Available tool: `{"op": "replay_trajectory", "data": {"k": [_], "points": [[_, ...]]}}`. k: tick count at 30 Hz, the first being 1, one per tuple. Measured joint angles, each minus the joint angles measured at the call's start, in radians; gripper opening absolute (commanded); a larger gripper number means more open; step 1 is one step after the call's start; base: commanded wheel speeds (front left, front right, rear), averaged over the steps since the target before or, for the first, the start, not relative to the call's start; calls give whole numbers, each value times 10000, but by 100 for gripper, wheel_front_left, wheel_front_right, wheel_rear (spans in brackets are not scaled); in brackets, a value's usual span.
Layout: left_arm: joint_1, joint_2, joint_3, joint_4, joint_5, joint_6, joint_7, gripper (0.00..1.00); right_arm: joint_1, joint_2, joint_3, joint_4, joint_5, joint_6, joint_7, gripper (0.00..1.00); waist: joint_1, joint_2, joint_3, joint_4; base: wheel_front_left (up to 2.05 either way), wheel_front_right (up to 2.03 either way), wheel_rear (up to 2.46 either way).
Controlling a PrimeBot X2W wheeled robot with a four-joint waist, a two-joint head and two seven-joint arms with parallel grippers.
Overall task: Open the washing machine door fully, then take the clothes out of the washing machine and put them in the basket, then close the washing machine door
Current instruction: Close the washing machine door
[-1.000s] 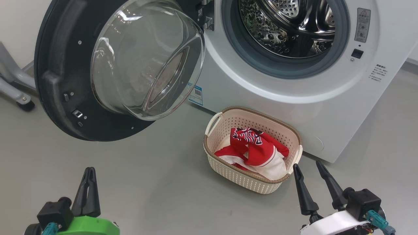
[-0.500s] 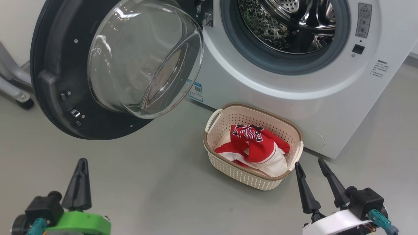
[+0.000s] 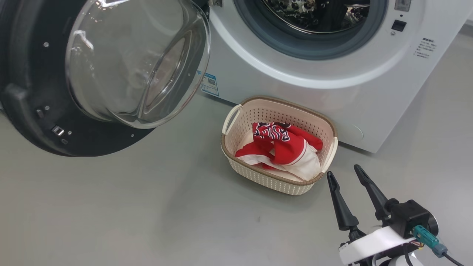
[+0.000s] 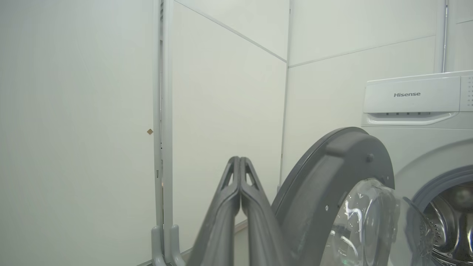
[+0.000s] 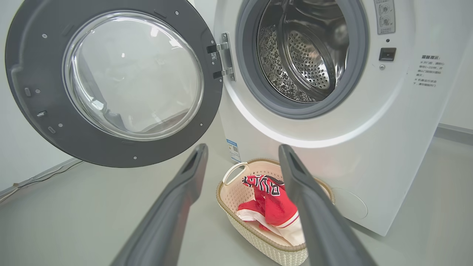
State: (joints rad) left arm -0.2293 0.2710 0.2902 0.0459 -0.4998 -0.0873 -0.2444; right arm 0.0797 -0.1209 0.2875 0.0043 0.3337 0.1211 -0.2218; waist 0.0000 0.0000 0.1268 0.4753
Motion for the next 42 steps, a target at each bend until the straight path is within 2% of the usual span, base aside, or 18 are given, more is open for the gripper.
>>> {"op": "replay_trajectory", "data": {"k": [4, 11, 15, 23, 25, 30, 42], "points": [[-833, 351, 945, 556, -1567, -82, 688, 0, -225, -94, -10, -84, -59, 0, 65, 100, 0, 0, 305, -311, 0, 0, 0], [-2238, 435, 2257, 2205, -4362, -90, 2253, 0, -420, -130, 40, -90, -119, 0, 142, 100, 0, 0, 716, -951, 0, 0, 0], [-3094, 543, 2895, 3172, -5421, 426, 3122, 0, -484, -186, 33, -67, -119, 0, 142, 100, 0, 0, 859, -1293, 0, 0, 0], [-4666, 614, 4684, 4915, -7722, 1778, 4368, 0, -566, -194, 31, -25, -119, 0, 140, 100, 0, 0, 913, -1751, 0, 0, 0], [-5000, 673, 5087, 5264, -8008, 1975, 4389, 0, -565, -196, -10, 2, -117, 0, 138, 100, 0, 0, 895, -1805, 0, 0, 0], [-5423, 1003, 5705, 6040, -8498, 2059, 4692, 0, -565, -180, -25, 4, -113, 0, 138, 100, 0, 0, 898, -1845, 0, 0, 0], [-5432, 1461, 4934, 7313, -8299, 2063, 5908, 0, -567, -174, -58, 2, -105, -2, 134, 100, 0, 0, 963, -1878, 0, 0, 0]]}}
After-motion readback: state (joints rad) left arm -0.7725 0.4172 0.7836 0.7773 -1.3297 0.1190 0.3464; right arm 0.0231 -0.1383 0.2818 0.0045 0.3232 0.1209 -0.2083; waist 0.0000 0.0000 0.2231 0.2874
